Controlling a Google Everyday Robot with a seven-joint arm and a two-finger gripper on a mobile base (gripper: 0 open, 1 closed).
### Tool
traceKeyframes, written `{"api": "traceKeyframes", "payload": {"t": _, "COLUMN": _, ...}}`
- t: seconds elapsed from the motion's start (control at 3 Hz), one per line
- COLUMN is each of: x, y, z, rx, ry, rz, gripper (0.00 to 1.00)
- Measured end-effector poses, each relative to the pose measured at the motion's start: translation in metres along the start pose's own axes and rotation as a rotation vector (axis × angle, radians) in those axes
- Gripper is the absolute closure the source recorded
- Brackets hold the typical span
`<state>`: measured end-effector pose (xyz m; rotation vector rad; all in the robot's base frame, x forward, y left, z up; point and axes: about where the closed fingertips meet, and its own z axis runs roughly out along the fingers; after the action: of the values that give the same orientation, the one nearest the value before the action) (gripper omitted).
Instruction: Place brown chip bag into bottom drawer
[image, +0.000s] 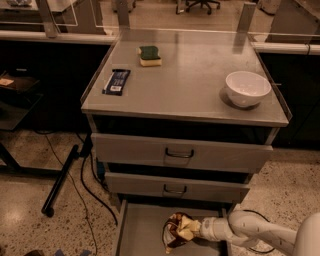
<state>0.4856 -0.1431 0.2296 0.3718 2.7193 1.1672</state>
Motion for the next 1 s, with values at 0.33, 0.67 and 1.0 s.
{"api": "traceKeyframes", "payload": {"t": 0.33, "x": 0.0277, "y": -0.022, "z": -0.0094, "rx": 0.049, "ry": 0.026, "rz": 0.119, "gripper": 1.0}}
{"api": "traceKeyframes", "payload": {"t": 0.67, "x": 0.0341, "y": -0.0241, "z": -0.0092, "rx": 0.052, "ry": 0.035, "rz": 0.141, "gripper": 0.83}}
{"api": "traceKeyframes", "payload": {"t": 1.0, "x": 0.0341, "y": -0.0241, "z": -0.0092, "rx": 0.052, "ry": 0.035, "rz": 0.141, "gripper": 0.6}}
